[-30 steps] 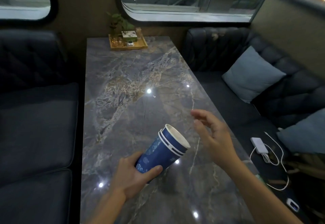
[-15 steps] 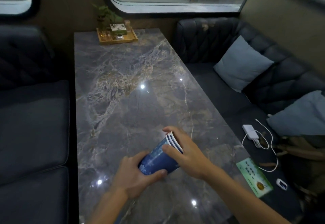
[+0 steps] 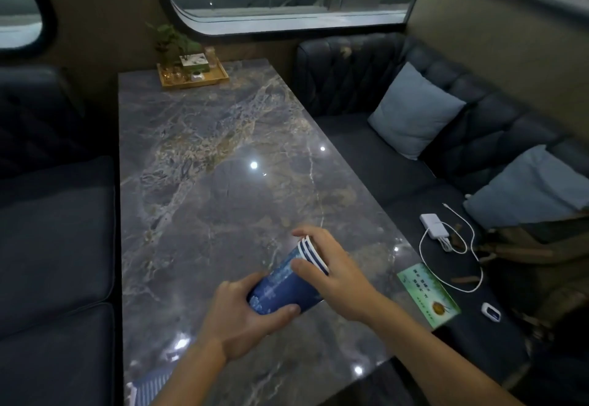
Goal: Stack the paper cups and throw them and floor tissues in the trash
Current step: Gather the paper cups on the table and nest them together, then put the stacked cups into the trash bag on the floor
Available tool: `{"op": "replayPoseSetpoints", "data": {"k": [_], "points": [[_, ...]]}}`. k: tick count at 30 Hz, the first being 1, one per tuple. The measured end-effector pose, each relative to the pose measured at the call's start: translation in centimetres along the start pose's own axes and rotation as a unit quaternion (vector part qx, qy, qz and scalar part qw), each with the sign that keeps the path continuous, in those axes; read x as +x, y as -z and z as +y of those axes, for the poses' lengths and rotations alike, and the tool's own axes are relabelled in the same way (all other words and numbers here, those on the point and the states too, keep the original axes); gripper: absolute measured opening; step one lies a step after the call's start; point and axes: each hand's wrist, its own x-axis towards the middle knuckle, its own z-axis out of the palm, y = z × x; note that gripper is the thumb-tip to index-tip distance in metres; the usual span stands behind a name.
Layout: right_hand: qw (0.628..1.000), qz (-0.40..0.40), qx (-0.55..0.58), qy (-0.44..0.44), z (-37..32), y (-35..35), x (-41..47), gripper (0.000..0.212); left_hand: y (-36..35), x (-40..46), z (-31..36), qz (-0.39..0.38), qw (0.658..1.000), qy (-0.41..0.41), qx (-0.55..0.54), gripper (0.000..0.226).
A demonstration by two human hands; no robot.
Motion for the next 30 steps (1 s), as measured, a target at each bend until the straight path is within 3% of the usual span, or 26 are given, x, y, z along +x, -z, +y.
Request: {"op": "replayPoseSetpoints", "data": {"k": [5,7,11,15,21,24,25,27,30], "points": [[0.996,0.035,0.077,0.004,2.5,3.6,-5.9,0.044,-4.1,-2.9,3.5,-0.020,0.998,-0.037,0.049,0.047],[0.994,0.053,0.097,0.004,4.2,5.4,-9.0,0.043,-6.2,-4.8,5.0,-0.034,0.999,-0.035,-0.007,0.044],[0.982,0.116,0.146,-0.018,8.0,8.5,-15.6,0.045,-10.3,-9.4,7.2,-0.044,0.983,0.029,-0.174,0.062],[0.961,0.174,0.208,-0.061,11.6,10.0,-22.1,0.041,-14.1,-14.6,7.8,-0.041,0.927,0.146,-0.344,0.079],[0.942,0.155,0.248,-0.164,15.5,8.6,-30.9,0.056,-18.3,-19.8,7.0,-0.050,0.886,0.253,-0.386,0.078],[0.905,0.139,0.335,-0.221,16.9,7.4,-35.1,0.048,-19.1,-21.3,6.3,-0.072,0.885,0.280,-0.365,0.079],[0.887,0.143,0.365,-0.244,17.4,6.8,-36.4,0.041,-19.3,-21.8,5.8,-0.076,0.883,0.286,-0.364,0.077],[0.866,0.152,0.377,-0.291,17.9,5.6,-38.5,0.026,-19.9,-22.5,4.9,-0.086,0.876,0.297,-0.370,0.052],[0.865,0.154,0.341,-0.334,17.7,3.7,-42.0,0.024,-21.6,-24.2,3.7,-0.106,0.870,0.325,-0.355,0.019]]}}
